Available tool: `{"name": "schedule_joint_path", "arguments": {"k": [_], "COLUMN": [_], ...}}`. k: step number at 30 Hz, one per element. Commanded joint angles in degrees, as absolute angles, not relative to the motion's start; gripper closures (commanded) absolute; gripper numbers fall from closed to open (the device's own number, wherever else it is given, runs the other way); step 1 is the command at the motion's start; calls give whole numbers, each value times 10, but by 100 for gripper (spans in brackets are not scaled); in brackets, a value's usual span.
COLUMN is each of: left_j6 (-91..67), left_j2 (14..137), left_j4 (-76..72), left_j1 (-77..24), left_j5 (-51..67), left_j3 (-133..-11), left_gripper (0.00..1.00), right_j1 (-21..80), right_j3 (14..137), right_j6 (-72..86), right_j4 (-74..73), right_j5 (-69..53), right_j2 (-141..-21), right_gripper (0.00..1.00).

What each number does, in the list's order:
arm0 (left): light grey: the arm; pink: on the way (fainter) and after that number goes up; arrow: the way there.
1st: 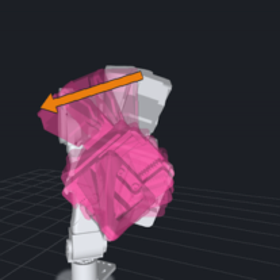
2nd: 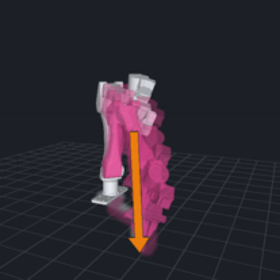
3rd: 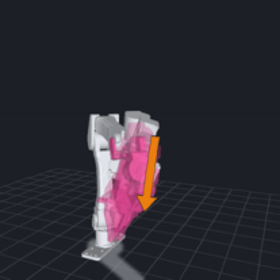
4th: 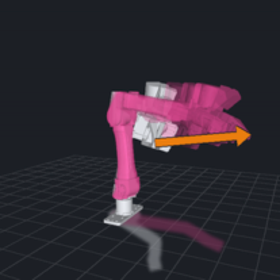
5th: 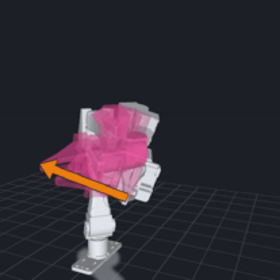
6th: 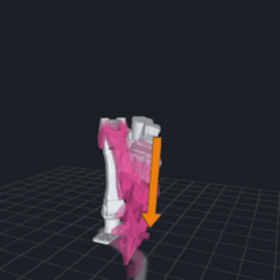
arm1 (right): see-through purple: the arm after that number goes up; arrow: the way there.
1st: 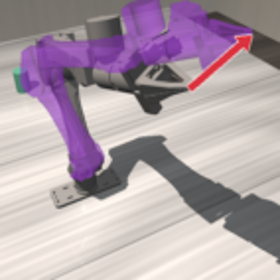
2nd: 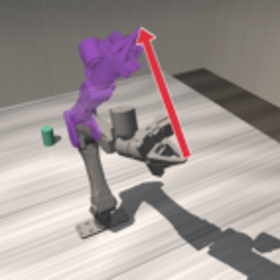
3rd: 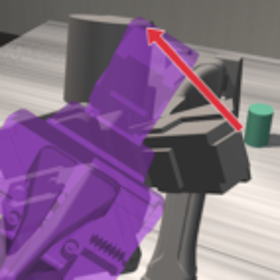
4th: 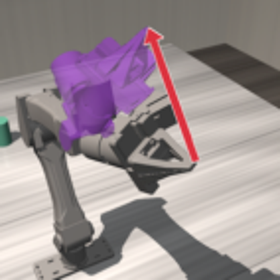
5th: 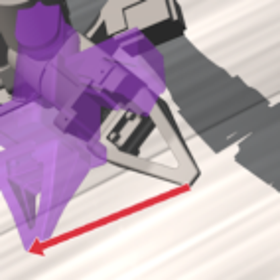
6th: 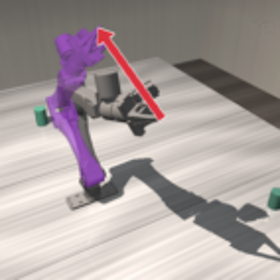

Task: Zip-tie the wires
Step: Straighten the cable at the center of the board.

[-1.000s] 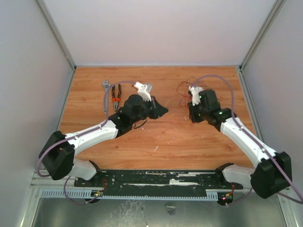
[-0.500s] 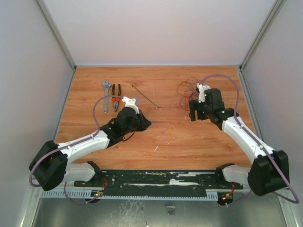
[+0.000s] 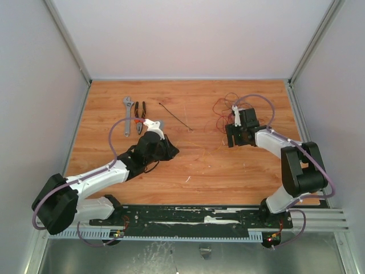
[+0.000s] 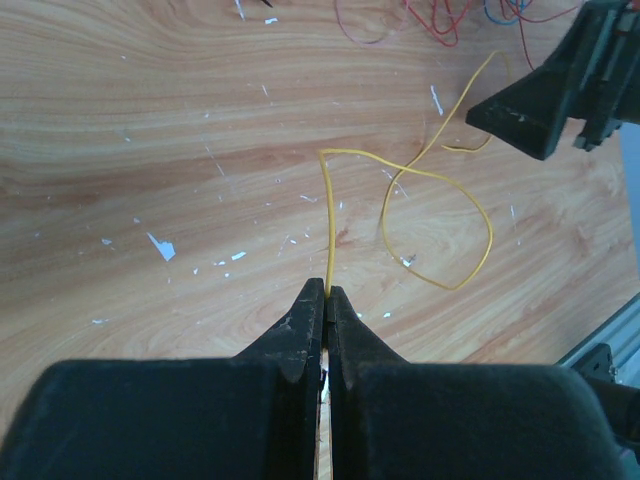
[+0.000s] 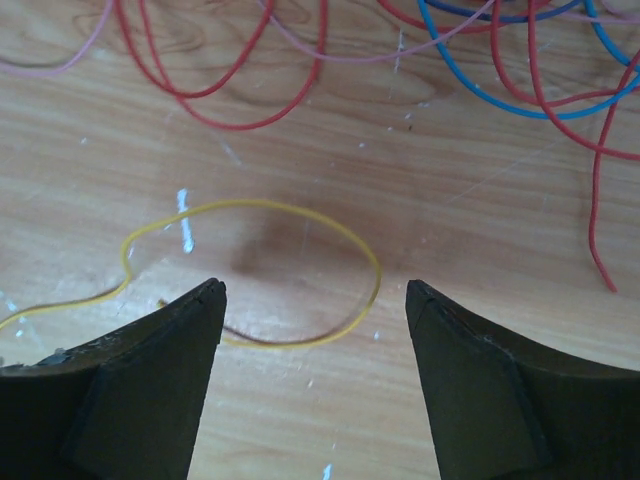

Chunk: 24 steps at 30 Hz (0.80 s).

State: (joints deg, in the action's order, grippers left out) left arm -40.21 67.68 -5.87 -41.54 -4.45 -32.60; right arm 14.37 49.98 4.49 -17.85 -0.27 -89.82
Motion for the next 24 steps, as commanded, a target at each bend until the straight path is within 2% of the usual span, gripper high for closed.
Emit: {"name": "schedule_joint_path", "arguments": {"k": [1, 3, 5, 9, 11, 12, 20, 24], "left_j6": [-398, -397, -396, -395, -394, -390, -352, -370], "left_j2": [659, 656, 652, 635, 618, 609, 528, 499], "left_j4": [-57, -53, -49, -53, -51, -44, 45, 53], "left_j1": [-409, -407, -403, -360, -324, -308, -203, -185], "left_j5": [-52, -52, -51, -8, 9, 12, 33, 35], "left_j3": [-320, -319, -318, -299, -283, -278, -250, -225], "left_gripper": [100, 100, 100, 100, 100, 100, 100, 100], "right_j1": [131, 126, 122, 111, 98, 87, -35, -88], "right_j3": [514, 518, 522, 511, 500, 495, 456, 447], "right_j6": [47, 47, 47, 49, 46, 45, 66, 77], "right_j4": [-119, -111, -105, -95, -93, -95, -95, -98], "right_j5": [1, -4, -2, 21, 31, 35, 38, 52], "right_j2": [-935, -952, -962, -936, -908, -893, -790, -787], "right_gripper": [29, 35, 47, 83, 97, 100, 100, 100]}}
